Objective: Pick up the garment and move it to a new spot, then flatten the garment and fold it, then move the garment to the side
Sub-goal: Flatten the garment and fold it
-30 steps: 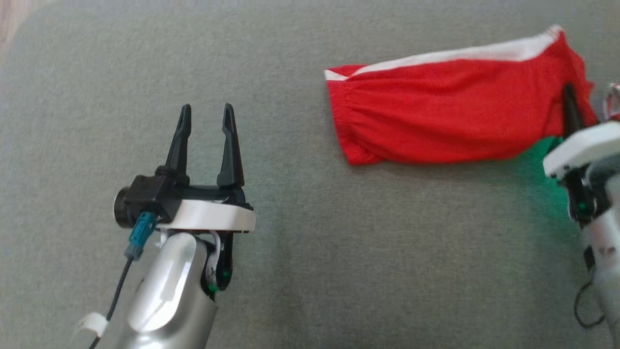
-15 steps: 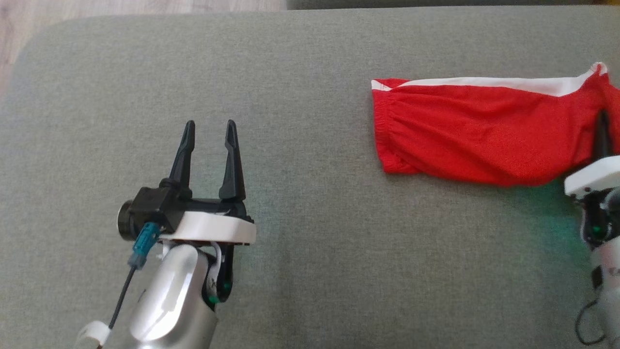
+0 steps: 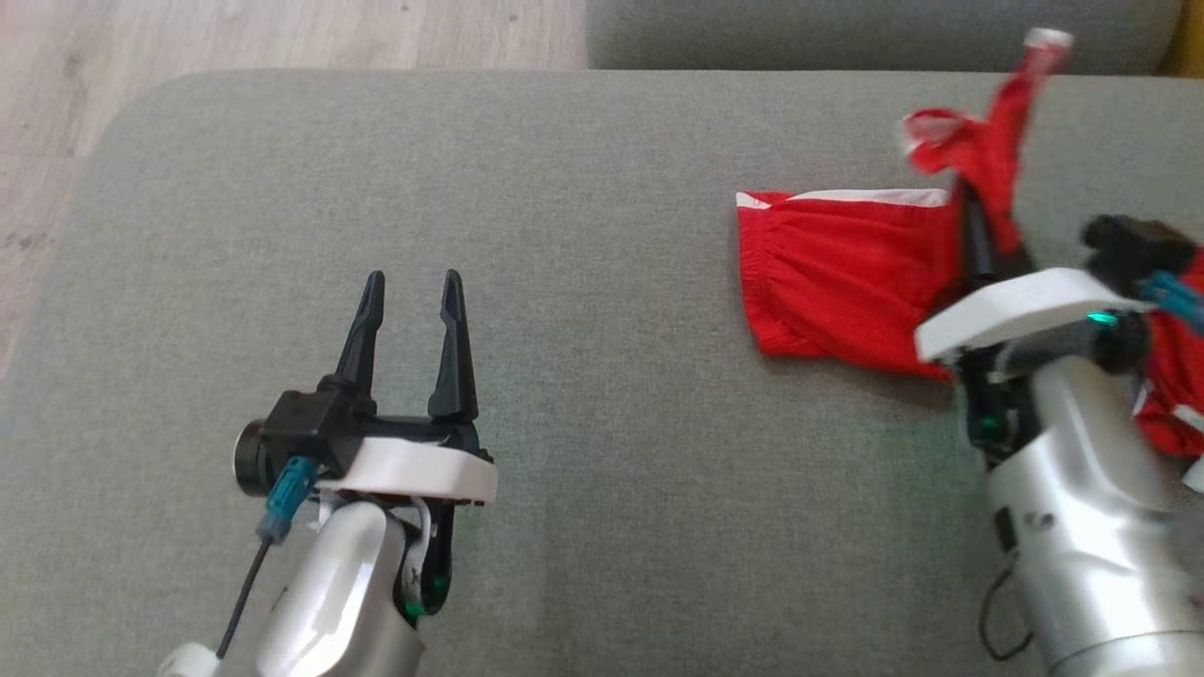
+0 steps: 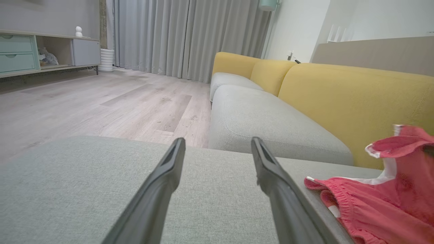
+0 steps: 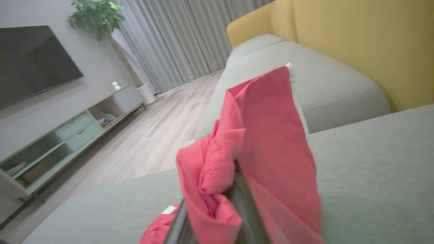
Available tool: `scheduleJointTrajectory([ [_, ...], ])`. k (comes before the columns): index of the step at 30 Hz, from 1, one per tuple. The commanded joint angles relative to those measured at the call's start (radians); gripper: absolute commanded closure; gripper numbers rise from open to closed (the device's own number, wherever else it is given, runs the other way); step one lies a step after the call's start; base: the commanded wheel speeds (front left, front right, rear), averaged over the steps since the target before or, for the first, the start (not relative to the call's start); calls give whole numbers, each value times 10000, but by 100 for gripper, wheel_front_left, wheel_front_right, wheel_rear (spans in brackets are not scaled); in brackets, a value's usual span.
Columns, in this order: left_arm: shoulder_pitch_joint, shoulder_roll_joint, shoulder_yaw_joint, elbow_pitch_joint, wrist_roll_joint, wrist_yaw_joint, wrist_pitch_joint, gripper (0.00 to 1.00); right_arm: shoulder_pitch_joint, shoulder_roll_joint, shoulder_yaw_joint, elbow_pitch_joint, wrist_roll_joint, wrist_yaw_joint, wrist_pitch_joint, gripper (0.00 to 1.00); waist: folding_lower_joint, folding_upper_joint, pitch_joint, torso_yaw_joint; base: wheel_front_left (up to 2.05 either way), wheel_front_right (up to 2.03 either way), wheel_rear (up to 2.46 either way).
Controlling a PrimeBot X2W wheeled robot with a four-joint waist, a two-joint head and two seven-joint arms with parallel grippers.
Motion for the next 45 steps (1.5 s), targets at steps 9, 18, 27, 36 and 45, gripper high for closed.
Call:
scheduleJointTrajectory([
  [9, -149, 103, 268, -303, 159, -39, -51, 0, -346, 515, 2164, 118, 9, -7, -10, 100, 1, -1, 36, 244, 0, 0, 0],
  [18, -172, 103, 166, -318, 91, 25, -51, 0, -791, 551, 3696, 1595, -448, -7, -311, 100, 1, -1, 259, 404, 0, 0, 0],
  [27, -250, 103, 241, -233, 102, 52, -51, 0, -1046, 476, 5925, 3118, -1194, -7, -293, 0, 1, -1, 256, 116, 0, 0, 0],
  [36, -166, 102, 364, -223, 68, 46, -51, 0, -1031, 189, 5512, 2924, -960, -7, -840, 0, 1, -1, -122, -510, 0, 0, 0],
  [45, 34, 102, 569, -358, 121, 31, -51, 0, 694, -401, 2034, -600, -1701, -7, -861, 0, 1, -1, -533, -1164, 0, 0, 0],
])
